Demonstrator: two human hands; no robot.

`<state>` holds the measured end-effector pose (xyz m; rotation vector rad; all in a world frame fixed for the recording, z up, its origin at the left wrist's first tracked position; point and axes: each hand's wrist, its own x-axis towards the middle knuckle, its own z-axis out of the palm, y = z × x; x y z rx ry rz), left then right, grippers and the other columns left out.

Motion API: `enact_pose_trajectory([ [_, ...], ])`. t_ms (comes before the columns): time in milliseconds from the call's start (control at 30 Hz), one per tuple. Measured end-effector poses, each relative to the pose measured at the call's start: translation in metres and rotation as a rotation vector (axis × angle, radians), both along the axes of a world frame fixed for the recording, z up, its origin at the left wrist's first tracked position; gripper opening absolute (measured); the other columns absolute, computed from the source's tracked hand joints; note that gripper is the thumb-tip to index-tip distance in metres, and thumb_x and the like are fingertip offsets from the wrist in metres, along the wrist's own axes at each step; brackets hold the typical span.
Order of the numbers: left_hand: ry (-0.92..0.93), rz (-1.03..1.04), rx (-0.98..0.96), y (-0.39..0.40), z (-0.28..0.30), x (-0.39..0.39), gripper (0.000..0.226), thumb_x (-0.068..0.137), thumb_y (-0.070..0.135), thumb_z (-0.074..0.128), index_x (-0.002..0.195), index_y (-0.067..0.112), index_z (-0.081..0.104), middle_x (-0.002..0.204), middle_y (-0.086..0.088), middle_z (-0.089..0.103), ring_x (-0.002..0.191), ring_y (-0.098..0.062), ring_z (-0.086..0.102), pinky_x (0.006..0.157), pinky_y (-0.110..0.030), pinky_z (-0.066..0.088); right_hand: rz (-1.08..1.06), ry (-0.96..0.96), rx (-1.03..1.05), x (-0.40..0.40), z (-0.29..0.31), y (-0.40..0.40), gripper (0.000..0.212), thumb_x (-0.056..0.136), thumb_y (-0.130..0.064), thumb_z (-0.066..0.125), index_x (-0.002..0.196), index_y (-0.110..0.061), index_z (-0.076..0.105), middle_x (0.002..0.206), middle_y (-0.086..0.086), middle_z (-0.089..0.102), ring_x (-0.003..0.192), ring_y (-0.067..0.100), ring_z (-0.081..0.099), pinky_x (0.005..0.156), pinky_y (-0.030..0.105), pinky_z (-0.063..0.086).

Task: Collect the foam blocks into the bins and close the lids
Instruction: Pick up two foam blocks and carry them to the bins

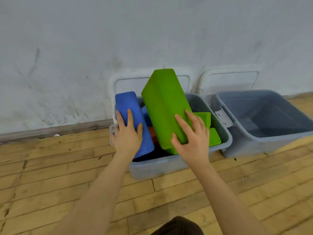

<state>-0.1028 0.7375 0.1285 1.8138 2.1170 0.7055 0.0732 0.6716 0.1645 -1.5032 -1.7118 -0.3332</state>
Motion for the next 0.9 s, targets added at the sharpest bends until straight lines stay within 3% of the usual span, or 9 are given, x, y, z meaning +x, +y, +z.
enact_pose_trajectory([
  [67,0.036,-0.036,0.018,0.009,0.004,0.004,0.062,0.096,0.047,0.035,0.150,0.029,0.010,0.158,-0.008,-0.002,0.136,-0.034,0.023,0.104,-0.051,0.023,-0.014,-0.109,0.094,0.004,0.007,-0.002,0.045,0.076,-0.032,0.061,0.119,-0.022,0.064,0.129,0.007,0.059,0.116,0.035,0.053,0.083,0.039,0.038],
  [133,-0.041,-0.049,0.029,0.013,0.004,0.011,0.056,0.099,0.040,0.032,0.150,0.028,0.014,0.158,-0.009,-0.001,0.138,-0.033,0.022,0.108,-0.050,0.016,-0.011,-0.153,0.104,0.007,0.010,-0.004,0.043,0.078,-0.035,0.062,0.117,-0.018,0.066,0.128,0.005,0.060,0.114,0.034,0.056,0.081,0.038,0.040],
  [233,-0.143,-0.070,0.053,-0.001,-0.004,0.016,0.052,0.099,0.041,0.028,0.149,0.029,0.020,0.158,-0.010,0.001,0.142,-0.030,0.013,0.111,-0.050,0.008,-0.031,-0.120,0.052,0.010,0.011,-0.005,0.044,0.080,-0.038,0.062,0.118,-0.018,0.066,0.127,0.005,0.060,0.112,0.033,0.057,0.076,0.039,0.045],
  [367,-0.059,-0.203,0.108,-0.024,-0.006,0.017,0.067,0.086,0.060,0.009,0.148,0.035,0.018,0.158,-0.003,0.005,0.144,-0.028,0.001,0.113,-0.050,0.001,-0.041,-0.061,0.098,0.005,0.020,-0.005,0.039,0.080,-0.034,0.062,0.113,-0.015,0.068,0.121,0.009,0.063,0.107,0.032,0.060,0.075,0.041,0.049],
  [467,-0.111,-0.211,0.020,-0.019,0.007,0.024,0.056,0.092,0.056,0.014,0.147,0.042,0.012,0.158,0.003,0.008,0.144,-0.026,-0.005,0.113,-0.051,-0.005,-0.062,-0.040,0.166,0.006,0.026,-0.011,0.034,0.079,-0.031,0.065,0.107,-0.012,0.071,0.114,0.012,0.064,0.103,0.032,0.062,0.074,0.042,0.049],
  [633,-0.057,-0.380,0.013,-0.004,0.036,0.060,0.050,0.097,0.054,0.019,0.145,0.047,0.010,0.158,0.007,0.005,0.145,-0.023,0.001,0.111,-0.056,0.000,-0.227,-0.024,0.208,0.029,0.040,-0.008,0.034,0.082,-0.032,0.062,0.110,-0.014,0.070,0.114,0.013,0.062,0.100,0.031,0.063,0.077,0.039,0.045],
  [767,0.061,-0.583,0.059,0.005,0.030,0.081,0.050,0.097,0.053,0.020,0.146,0.044,0.012,0.156,0.004,0.018,0.143,-0.022,0.013,0.112,-0.049,0.000,-0.335,0.192,0.041,0.037,0.037,0.018,0.040,0.085,-0.041,0.054,0.116,-0.019,0.066,0.122,0.011,0.056,0.099,0.028,0.061,0.075,0.042,0.050],
  [833,-0.031,-0.686,0.051,0.007,0.026,0.083,0.052,0.098,0.051,0.022,0.148,0.039,0.012,0.153,0.006,0.026,0.139,-0.016,0.023,0.111,-0.046,0.005,-0.306,0.244,0.004,0.036,0.032,0.028,0.042,0.087,-0.045,0.051,0.116,-0.018,0.065,0.121,0.011,0.056,0.100,0.030,0.059,0.070,0.045,0.053],
  [900,-0.122,-0.748,0.054,0.009,0.018,0.082,0.061,0.093,0.059,0.019,0.148,0.037,0.007,0.154,0.007,0.024,0.136,-0.010,0.028,0.110,-0.042,0.009,-0.268,0.187,-0.017,0.041,0.030,0.030,0.047,0.086,-0.049,0.051,0.118,-0.017,0.063,0.121,0.011,0.056,0.105,0.031,0.055,0.074,0.039,0.051],
])
